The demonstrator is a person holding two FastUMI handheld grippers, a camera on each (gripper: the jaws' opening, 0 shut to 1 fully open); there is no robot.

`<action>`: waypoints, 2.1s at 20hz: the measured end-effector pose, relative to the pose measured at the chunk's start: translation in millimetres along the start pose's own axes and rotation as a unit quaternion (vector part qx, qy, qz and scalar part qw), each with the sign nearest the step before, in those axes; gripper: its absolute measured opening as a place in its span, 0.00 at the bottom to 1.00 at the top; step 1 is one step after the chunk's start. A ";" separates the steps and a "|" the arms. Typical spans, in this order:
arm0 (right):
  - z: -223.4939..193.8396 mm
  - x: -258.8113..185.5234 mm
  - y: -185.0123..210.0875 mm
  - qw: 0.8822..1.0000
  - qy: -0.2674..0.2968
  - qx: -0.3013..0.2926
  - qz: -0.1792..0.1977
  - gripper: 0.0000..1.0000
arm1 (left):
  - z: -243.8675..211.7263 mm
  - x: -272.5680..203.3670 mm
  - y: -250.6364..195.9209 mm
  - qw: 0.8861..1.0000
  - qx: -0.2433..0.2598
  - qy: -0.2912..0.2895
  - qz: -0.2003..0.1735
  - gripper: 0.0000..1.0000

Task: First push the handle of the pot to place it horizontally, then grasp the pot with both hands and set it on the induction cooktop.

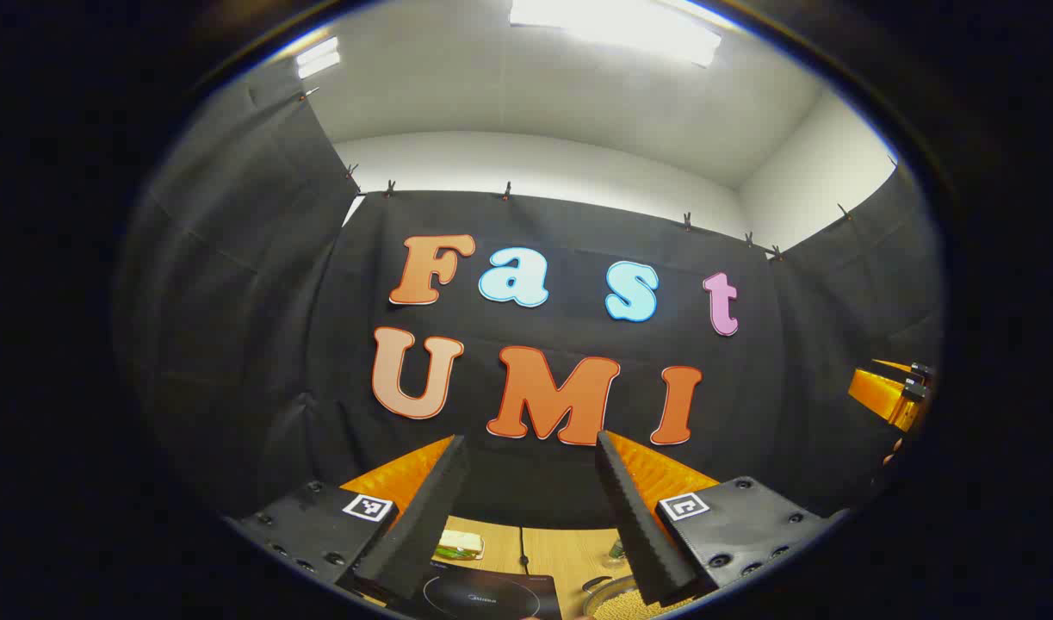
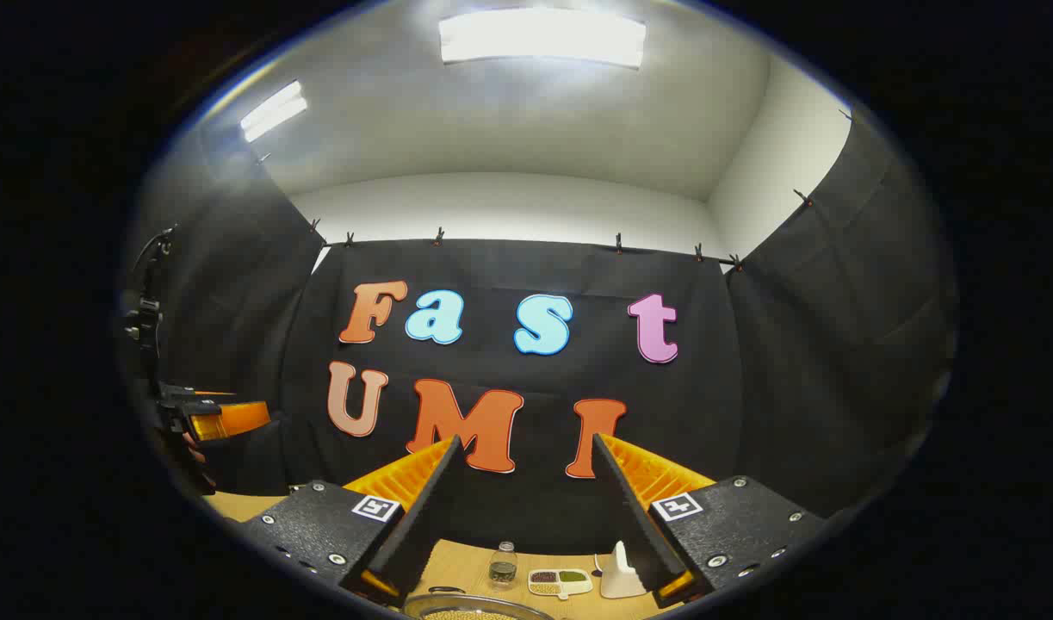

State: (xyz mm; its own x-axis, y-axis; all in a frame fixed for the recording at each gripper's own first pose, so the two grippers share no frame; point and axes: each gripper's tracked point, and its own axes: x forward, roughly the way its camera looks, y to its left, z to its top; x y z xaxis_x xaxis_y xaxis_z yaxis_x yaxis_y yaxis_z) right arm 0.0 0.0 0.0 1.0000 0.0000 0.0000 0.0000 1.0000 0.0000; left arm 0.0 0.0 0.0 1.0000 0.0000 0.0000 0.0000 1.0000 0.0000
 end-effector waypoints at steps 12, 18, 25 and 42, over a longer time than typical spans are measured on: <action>2.6 2.2 10.8 1.000 -0.003 0.010 0.014 0.91 | 13.1 -5.5 9.4 0.999 0.019 -0.033 0.014 0.97; -2.9 0.2 7.7 1.000 0.000 0.007 0.013 0.91 | 17.3 -5.2 10.3 0.999 0.019 -0.045 0.016 0.96; -28.6 -4.6 0.4 0.999 0.019 0.021 0.014 0.91 | 15.2 -4.4 6.1 0.998 0.016 -0.056 0.017 0.96; -191.2 -45.9 -12.2 0.974 0.221 0.052 -0.006 0.72 | -14.1 8.4 2.6 0.998 0.037 -0.038 0.022 0.96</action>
State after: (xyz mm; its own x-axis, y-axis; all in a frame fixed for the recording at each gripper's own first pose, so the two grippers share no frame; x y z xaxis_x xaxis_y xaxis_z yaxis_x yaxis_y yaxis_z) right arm -45.9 -12.2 -191.2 0.9018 0.0116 -0.4320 0.0343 0.9946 0.0983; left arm 8.4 2.6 -14.1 0.9962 0.0404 0.0777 -0.0460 0.9964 0.0718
